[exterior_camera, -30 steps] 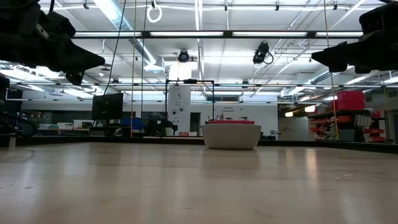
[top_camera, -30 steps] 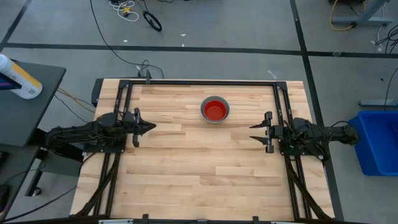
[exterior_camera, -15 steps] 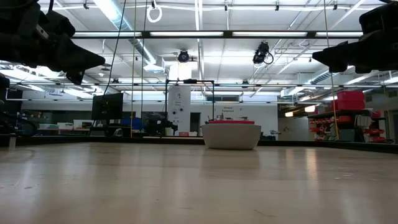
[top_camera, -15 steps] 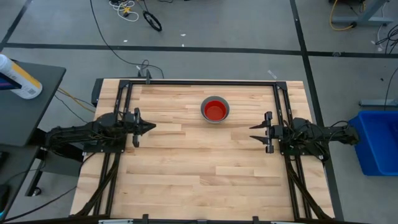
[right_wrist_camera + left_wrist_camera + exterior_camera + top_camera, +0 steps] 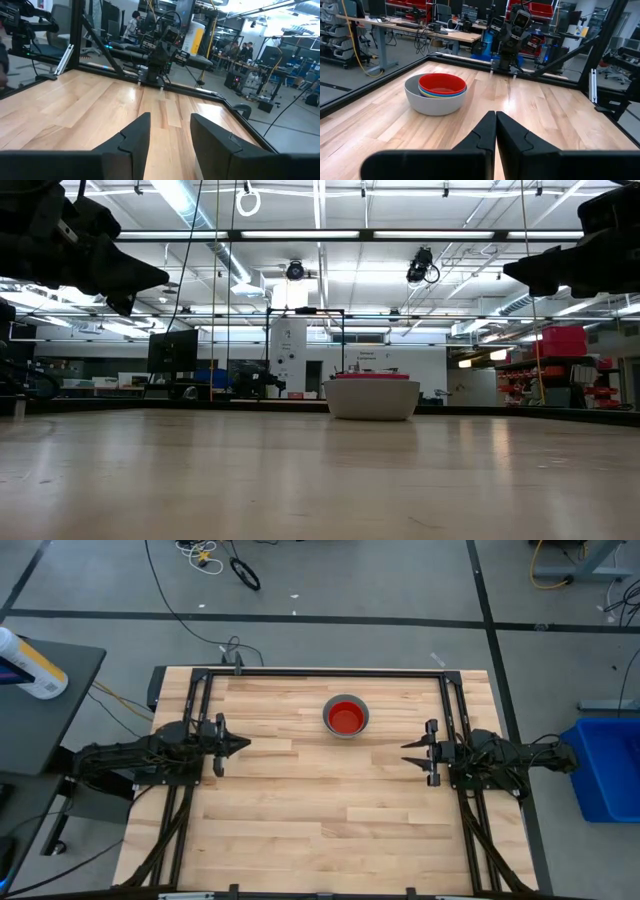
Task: Nest bowls inside each other
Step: Return to Home Position
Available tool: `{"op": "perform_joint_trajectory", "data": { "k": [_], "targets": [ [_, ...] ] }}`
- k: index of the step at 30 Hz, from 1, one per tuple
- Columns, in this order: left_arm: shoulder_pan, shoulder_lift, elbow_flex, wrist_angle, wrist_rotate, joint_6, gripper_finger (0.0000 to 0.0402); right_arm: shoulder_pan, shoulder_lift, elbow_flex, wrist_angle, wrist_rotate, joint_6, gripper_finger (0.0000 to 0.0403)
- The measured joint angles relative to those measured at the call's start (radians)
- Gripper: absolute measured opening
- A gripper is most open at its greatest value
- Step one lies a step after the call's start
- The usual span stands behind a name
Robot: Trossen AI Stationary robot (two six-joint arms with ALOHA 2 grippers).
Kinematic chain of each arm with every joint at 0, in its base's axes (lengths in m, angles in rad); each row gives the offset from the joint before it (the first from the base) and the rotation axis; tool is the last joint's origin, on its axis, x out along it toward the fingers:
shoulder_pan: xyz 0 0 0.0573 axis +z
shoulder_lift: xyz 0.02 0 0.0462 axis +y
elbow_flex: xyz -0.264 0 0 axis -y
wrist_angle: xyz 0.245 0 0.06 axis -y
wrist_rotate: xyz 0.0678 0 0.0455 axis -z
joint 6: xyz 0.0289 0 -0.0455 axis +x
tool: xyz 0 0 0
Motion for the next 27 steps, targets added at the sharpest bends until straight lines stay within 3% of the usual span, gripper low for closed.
{"op": "perform_joint_trajectory", "data": {
  "k": [27],
  "targets": [
    [0.0, 0.0, 0.0, 0.0, 0.0, 0.0, 0.0016, 0.0, 0.0, 0.0, 0.0, 0.0, 0.0, 0.0112]
  ]
}}
